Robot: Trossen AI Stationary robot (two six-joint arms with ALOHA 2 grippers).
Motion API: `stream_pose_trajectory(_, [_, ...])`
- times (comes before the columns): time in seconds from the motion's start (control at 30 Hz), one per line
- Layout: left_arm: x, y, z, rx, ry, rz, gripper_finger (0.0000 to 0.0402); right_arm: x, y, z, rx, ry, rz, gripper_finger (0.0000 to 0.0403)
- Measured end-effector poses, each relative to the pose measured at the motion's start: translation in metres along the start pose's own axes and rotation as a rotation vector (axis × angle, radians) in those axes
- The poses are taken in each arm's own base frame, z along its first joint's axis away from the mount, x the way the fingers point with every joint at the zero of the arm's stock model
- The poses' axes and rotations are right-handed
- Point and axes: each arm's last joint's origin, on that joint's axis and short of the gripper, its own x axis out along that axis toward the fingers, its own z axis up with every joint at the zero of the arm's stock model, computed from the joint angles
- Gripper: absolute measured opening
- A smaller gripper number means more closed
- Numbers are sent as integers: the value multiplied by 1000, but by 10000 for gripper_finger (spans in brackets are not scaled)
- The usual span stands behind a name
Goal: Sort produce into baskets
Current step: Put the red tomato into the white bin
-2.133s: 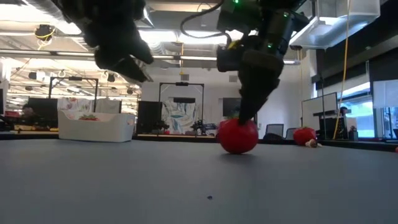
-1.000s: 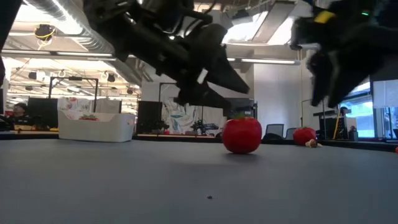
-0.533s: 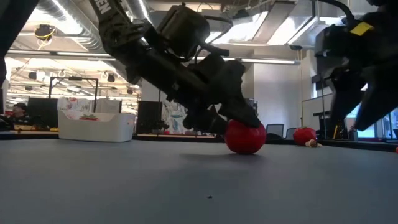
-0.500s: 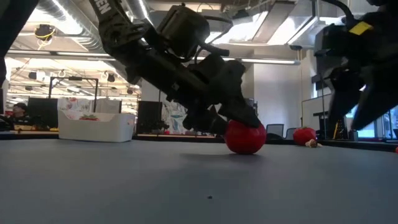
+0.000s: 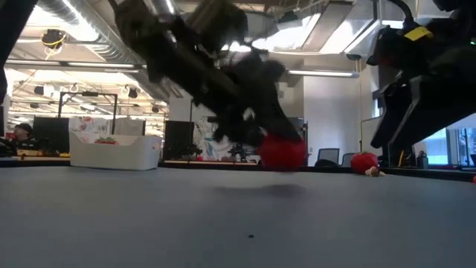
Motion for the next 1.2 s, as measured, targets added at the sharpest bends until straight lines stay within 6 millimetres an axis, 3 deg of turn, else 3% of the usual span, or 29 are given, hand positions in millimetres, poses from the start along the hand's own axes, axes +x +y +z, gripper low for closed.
stream_pose_trajectory(0.2, [-45,8,37,21,9,70,278,0,1,5,26,-86,-37,347])
stream_pose_trajectory(0.33, [-86,22,63,8,-2,148,278,0,2,10,49,-153,-58,347])
stream_pose_trajectory(0.57, [-156,55,87,-31,-13,382,277,1,0,13,61,-177,-90,347])
stream_pose_trajectory(0.77, [-202,90,93,-94,-1,574,277,6,-10,18,101,-163,-98,347])
stream_pose_trajectory(0.97, [-226,125,89,-152,91,739,278,10,-18,22,132,-157,-121,347])
stream_pose_trajectory(1.2, [-227,163,84,-228,161,895,278,12,-24,25,153,-155,-140,347])
